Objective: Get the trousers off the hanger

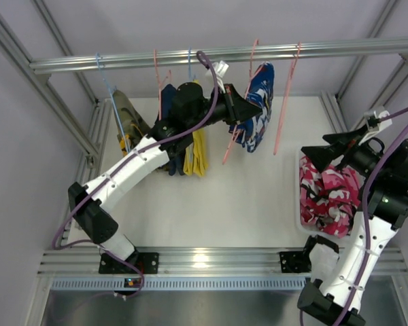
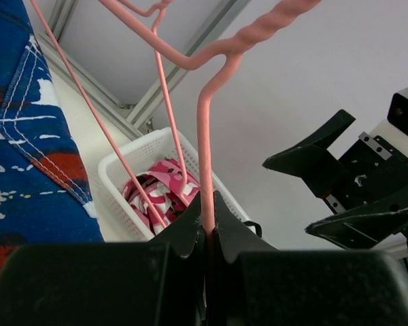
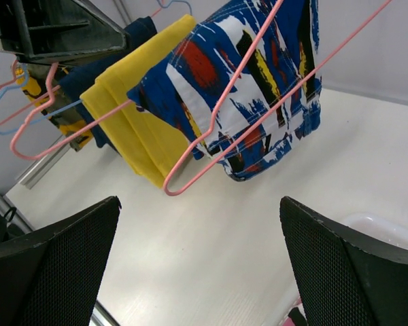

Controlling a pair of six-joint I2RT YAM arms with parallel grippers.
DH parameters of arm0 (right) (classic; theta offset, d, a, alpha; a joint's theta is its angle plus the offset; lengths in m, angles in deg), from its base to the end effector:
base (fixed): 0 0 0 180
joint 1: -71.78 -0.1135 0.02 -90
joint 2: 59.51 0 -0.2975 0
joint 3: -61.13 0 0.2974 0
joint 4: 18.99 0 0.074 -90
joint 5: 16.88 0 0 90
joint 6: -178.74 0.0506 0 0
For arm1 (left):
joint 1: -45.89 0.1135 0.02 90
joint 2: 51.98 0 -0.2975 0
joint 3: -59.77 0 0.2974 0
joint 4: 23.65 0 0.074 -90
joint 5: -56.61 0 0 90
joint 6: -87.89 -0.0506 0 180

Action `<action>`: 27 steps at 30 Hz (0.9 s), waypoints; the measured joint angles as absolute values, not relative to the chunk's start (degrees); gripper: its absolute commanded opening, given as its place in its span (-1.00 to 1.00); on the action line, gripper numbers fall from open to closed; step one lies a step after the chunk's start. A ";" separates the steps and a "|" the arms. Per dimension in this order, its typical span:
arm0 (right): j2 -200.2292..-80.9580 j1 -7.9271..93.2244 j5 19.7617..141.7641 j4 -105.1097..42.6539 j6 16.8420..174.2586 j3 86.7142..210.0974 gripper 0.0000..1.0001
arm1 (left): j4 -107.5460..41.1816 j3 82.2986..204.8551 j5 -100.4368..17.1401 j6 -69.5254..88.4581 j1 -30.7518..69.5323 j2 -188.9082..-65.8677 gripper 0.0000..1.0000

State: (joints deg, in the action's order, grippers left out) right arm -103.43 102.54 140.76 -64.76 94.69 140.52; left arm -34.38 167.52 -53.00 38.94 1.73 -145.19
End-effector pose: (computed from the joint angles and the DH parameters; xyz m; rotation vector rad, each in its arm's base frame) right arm 0.1439 -0.0312 0.4758 -0.3176 1.6558 0.6990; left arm 0.3081 -0.3228 0.4933 0.3524 1.6550 -1.4156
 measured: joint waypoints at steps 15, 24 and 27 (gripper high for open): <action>-97.05 87.11 130.44 -52.83 93.82 134.51 0.99 | -39.78 167.55 -51.67 43.69 1.68 -138.59 -1.00; -102.32 51.92 99.65 -49.75 84.64 134.44 0.99 | -44.43 167.57 -44.52 47.10 0.88 -138.72 -1.00; -104.44 45.32 91.78 -46.95 83.44 133.44 0.99 | -45.81 167.81 -42.84 47.95 0.63 -138.96 -1.00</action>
